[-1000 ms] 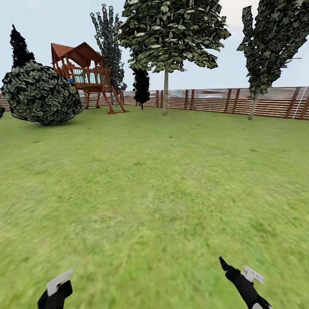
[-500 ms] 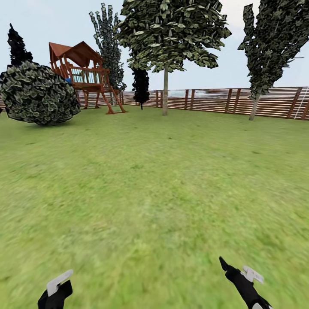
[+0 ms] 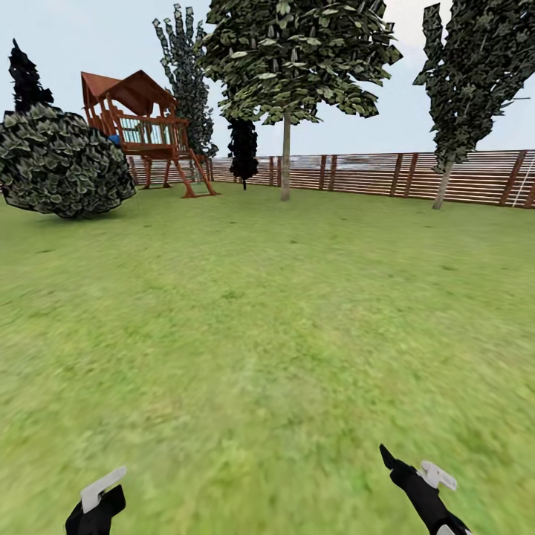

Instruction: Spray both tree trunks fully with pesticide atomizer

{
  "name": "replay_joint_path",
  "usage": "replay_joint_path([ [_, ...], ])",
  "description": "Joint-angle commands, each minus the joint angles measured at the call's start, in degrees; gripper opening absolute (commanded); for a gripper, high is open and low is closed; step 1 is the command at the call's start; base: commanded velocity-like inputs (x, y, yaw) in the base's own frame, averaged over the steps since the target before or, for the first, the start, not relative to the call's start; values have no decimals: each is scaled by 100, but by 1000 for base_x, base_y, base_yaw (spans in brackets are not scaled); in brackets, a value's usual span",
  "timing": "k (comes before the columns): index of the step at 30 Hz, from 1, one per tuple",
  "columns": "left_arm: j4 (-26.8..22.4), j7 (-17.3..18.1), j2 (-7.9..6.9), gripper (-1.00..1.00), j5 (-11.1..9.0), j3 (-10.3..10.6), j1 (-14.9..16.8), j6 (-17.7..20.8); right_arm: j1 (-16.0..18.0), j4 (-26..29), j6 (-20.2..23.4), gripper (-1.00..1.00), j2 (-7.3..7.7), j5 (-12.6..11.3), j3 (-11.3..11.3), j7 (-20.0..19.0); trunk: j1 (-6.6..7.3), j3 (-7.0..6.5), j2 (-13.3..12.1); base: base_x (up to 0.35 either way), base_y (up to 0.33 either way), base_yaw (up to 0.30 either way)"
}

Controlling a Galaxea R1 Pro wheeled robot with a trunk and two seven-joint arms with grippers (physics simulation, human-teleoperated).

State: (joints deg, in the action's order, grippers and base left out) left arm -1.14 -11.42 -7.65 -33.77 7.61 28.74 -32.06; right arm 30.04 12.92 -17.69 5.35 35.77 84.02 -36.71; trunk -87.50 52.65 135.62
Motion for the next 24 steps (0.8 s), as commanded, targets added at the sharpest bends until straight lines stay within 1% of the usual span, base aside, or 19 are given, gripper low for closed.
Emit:
replay_joint_path([
  [1,0,-1,0,-100,2,3,0,-1,1,0,1,100,-2,0,0,-1,0,0,0,318,-20,0],
  [24,0,-1,0,-100,2,6,0,0,2,0,-4,100,0,0,0,2,0,0,0,325,-1,0],
])
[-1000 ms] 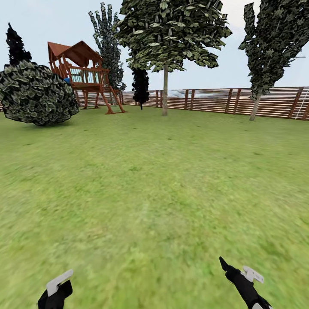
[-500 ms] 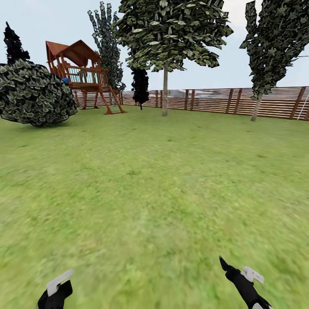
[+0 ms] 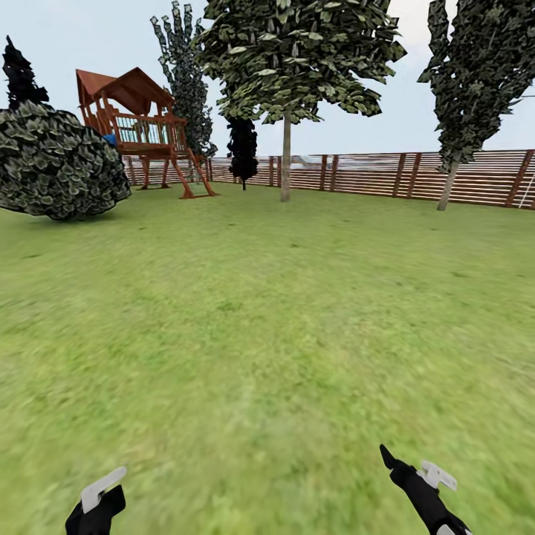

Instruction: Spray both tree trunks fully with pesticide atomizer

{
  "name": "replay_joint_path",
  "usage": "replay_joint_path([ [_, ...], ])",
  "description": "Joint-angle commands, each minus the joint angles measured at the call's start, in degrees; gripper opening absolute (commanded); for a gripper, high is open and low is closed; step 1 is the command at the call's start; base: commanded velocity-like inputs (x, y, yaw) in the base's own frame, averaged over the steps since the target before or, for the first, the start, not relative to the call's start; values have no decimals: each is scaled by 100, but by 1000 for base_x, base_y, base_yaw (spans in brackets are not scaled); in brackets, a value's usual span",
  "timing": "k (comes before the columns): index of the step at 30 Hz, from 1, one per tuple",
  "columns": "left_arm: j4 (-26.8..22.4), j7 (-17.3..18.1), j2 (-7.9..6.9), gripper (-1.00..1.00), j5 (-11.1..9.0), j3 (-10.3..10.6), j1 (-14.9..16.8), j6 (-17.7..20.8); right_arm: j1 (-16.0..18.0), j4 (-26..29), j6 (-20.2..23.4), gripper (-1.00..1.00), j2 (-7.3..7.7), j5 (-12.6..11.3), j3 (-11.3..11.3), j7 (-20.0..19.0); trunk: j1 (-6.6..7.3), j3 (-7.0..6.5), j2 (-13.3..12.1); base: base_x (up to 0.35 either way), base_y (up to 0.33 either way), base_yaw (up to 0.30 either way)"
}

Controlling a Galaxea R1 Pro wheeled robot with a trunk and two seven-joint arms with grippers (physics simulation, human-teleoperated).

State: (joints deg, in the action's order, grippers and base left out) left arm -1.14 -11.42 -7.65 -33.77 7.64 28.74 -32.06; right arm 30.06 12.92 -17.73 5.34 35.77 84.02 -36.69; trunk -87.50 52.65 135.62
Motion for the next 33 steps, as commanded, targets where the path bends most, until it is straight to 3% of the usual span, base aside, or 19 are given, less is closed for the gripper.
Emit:
replay_joint_path([
  [1,-1,-1,0,-100,2,4,0,2,0,0,1,100,-2,0,0,-2,0,0,0,326,0,0],
  [33,-1,-2,0,-100,2,5,0,-2,0,0,3,100,2,0,0,-3,0,0,0,326,0,0],
])
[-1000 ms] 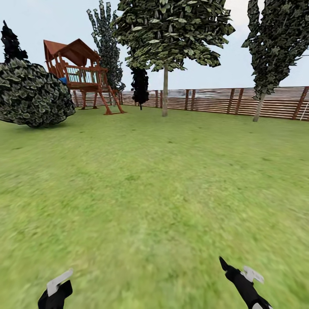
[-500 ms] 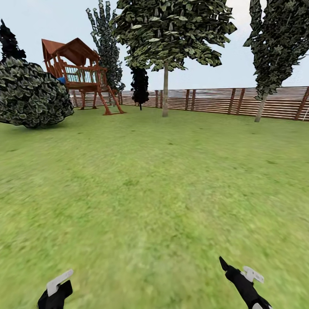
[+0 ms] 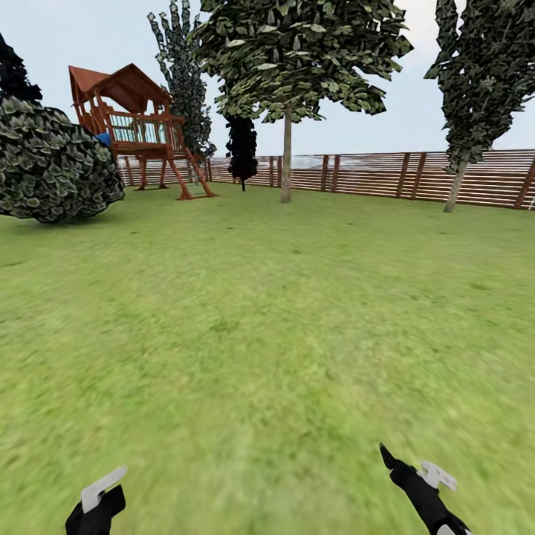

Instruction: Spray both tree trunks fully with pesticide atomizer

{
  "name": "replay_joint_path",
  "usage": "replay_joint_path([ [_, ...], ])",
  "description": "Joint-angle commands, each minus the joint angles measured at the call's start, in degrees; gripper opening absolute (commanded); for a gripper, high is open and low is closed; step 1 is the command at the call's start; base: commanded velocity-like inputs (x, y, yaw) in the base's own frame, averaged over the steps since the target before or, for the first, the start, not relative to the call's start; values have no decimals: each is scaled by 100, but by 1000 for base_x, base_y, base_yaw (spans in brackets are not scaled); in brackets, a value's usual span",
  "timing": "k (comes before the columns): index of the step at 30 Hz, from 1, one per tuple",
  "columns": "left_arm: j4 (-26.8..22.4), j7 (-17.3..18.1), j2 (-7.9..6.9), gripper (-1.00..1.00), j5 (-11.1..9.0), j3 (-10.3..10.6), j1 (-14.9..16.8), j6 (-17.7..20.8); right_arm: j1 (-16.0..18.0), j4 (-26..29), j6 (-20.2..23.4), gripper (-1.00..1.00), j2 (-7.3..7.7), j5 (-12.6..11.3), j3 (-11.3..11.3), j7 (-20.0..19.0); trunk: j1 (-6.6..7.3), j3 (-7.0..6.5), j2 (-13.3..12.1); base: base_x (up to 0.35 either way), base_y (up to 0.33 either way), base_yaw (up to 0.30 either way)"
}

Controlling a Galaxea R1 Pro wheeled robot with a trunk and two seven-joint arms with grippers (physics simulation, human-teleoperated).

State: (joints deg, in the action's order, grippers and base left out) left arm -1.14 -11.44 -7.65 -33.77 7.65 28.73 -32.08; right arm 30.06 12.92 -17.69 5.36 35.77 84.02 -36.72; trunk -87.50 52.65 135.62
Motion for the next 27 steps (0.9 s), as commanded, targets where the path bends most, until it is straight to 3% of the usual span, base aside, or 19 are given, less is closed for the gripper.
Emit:
replay_joint_path([
  [1,0,-2,0,-100,2,3,0,1,0,0,-1,100,-1,0,0,2,0,0,0,326,0,0],
  [27,0,1,0,-100,2,6,1,2,0,0,1,100,0,0,0,3,0,0,0,326,-10,0],
])
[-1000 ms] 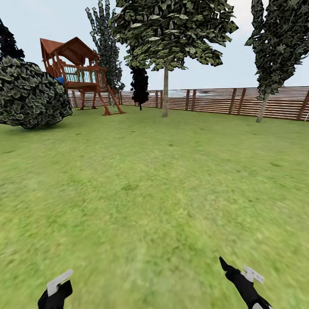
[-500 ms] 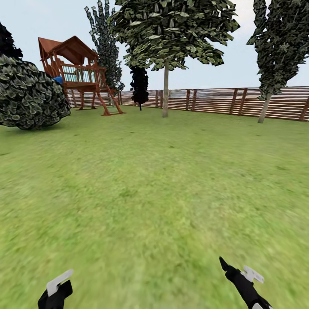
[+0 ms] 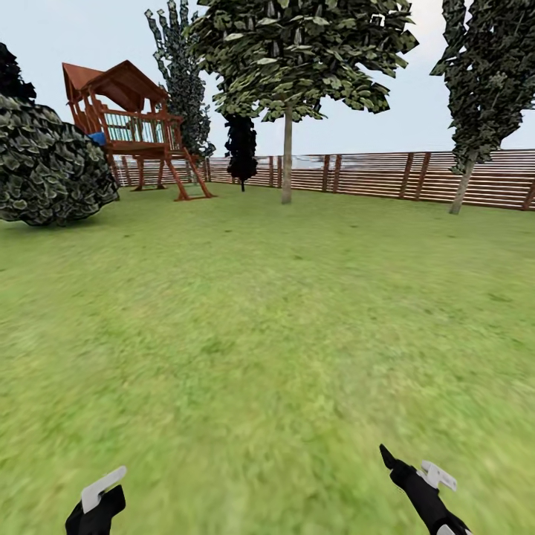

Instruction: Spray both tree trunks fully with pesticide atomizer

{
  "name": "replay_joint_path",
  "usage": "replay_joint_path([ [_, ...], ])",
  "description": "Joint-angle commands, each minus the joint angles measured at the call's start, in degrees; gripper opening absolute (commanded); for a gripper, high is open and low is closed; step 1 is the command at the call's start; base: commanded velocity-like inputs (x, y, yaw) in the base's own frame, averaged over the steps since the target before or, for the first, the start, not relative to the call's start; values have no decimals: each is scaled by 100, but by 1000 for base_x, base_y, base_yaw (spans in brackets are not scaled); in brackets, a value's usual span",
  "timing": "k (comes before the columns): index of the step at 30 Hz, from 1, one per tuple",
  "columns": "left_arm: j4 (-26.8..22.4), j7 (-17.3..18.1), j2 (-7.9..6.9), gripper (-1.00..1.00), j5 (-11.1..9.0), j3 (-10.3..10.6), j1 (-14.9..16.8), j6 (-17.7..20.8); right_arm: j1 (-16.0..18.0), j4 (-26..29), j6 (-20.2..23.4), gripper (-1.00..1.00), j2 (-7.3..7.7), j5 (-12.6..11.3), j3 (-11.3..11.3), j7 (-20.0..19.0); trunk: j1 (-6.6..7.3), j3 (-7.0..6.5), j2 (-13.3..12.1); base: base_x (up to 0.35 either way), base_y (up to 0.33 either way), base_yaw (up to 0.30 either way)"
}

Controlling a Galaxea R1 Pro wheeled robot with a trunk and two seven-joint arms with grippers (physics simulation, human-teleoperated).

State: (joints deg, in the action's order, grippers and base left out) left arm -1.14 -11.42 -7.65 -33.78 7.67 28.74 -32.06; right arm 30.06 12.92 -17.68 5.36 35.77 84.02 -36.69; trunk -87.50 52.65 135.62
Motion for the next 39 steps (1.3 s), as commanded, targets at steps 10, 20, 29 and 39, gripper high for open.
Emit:
replay_joint_path([
  [10,-1,-1,0,-100,3,4,0,-2,0,0,-1,100,-5,0,0,-2,0,0,0,326,-80,0],
  [20,-1,-1,0,-100,3,5,0,-1,0,0,-2,100,-4,0,0,0,0,0,0,326,-81,0],
  [29,-1,-1,0,-100,3,0,0,-1,0,0,-1,100,0,0,0,-1,0,0,0,326,-81,0],
  [39,-1,-2,0,-100,3,-1,0,1,0,0,-1,100,0,0,0,-2,0,0,0,326,-80,0],
])
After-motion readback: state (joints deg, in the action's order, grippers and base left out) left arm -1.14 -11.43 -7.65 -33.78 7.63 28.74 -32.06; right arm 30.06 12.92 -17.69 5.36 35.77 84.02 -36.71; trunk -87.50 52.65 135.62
